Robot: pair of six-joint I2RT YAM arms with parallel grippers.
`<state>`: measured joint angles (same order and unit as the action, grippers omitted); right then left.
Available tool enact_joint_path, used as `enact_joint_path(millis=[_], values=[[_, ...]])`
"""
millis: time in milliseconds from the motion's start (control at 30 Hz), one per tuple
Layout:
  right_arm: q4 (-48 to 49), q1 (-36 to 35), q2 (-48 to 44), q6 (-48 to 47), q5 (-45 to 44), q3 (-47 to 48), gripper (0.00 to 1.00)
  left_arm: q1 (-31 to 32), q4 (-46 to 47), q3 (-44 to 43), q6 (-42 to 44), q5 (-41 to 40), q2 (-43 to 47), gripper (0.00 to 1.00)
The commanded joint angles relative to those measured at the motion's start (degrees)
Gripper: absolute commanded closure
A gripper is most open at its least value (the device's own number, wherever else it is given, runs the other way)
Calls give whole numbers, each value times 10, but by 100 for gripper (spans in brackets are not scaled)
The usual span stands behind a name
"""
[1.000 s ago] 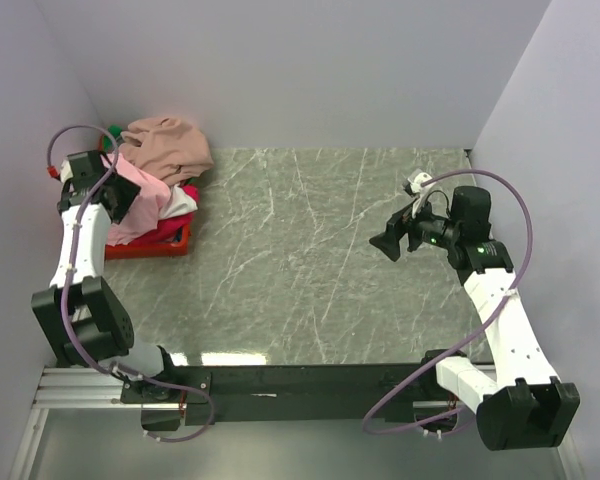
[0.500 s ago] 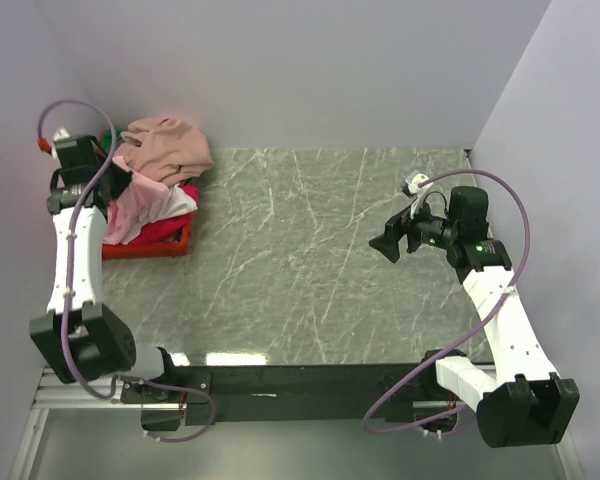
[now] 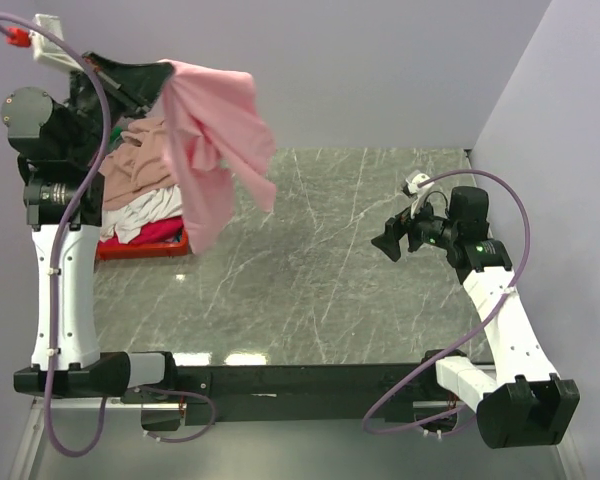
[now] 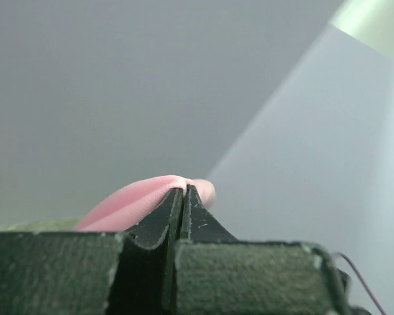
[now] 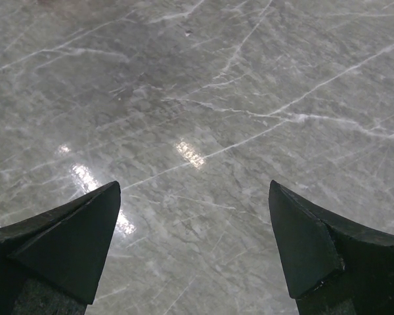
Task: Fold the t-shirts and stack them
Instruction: Move the tshirt to the center of the board
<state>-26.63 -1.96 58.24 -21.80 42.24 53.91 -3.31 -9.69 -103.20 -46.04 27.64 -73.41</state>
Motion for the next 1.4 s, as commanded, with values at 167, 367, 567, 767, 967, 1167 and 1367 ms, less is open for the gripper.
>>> enact_joint_path(millis=[167, 367, 567, 767, 967, 1167, 1367], values=[[14, 39, -25, -16, -24, 1, 0, 138, 113, 10, -51, 89, -20, 100], [18, 73, -34, -16, -23, -2, 0, 240, 117, 110, -29, 83, -16, 100], [18, 86, -30, -15, -20, -4, 0, 323, 153, 258, -9, 66, -28, 100], [17, 88, -19, -16, -15, -6, 0, 420, 151, 322, 62, 31, -138, 88], [-4, 88, 7, -40, 43, -8, 0, 486, -10, 290, 263, -324, -134, 21], [-57, 70, 50, -94, 120, 2, 1, 448, -45, 364, 273, -396, -23, 7], [-142, -27, 66, -225, 166, 0, 4, 330, 25, 576, 113, -243, 97, 8]])
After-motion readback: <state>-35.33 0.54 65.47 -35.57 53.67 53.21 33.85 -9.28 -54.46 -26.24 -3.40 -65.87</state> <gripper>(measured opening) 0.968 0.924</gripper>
